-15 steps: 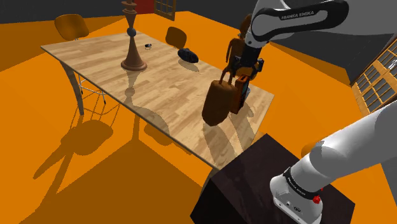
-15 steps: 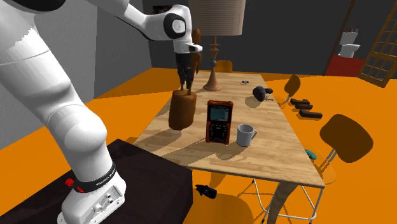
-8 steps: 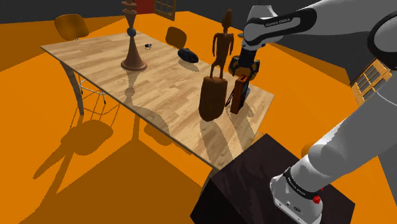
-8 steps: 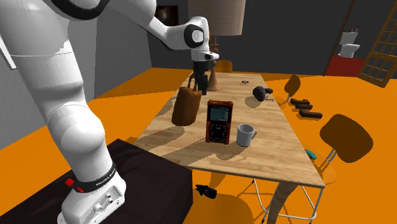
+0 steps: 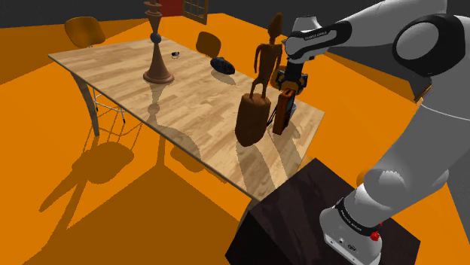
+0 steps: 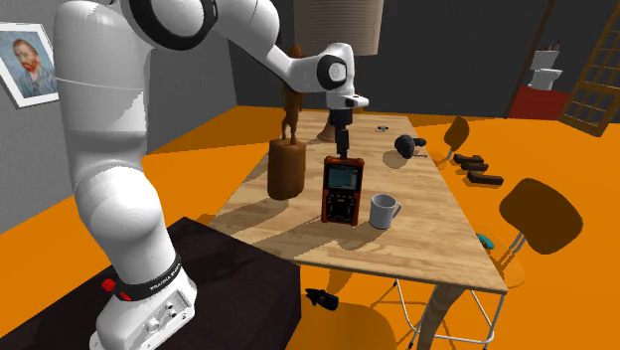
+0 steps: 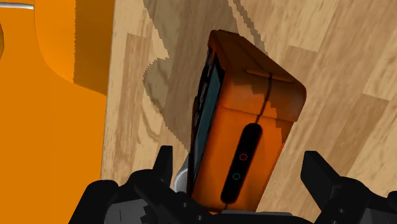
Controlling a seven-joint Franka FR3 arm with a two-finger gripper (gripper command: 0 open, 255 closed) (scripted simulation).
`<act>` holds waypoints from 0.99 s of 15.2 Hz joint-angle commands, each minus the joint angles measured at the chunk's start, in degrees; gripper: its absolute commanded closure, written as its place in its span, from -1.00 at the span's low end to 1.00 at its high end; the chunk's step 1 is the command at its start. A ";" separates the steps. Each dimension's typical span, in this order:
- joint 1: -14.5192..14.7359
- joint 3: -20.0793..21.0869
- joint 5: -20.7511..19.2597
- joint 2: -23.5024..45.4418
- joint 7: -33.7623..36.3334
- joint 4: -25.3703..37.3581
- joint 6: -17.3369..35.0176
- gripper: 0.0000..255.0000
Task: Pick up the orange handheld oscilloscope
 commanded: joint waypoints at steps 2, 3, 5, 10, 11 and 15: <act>-0.20 -0.29 -0.22 1.80 0.68 -0.07 1.73 -1.00; -0.21 -0.30 -0.26 2.13 0.78 -0.41 2.39 -1.00; -0.23 -0.32 -0.34 2.82 0.99 -1.05 3.70 -1.00; -0.24 -0.33 -0.40 3.44 1.16 -1.45 4.72 1.00; -0.24 -0.33 -0.40 3.45 1.17 -1.49 4.77 1.00; -0.25 -0.34 -0.41 3.46 1.17 -1.55 4.84 1.00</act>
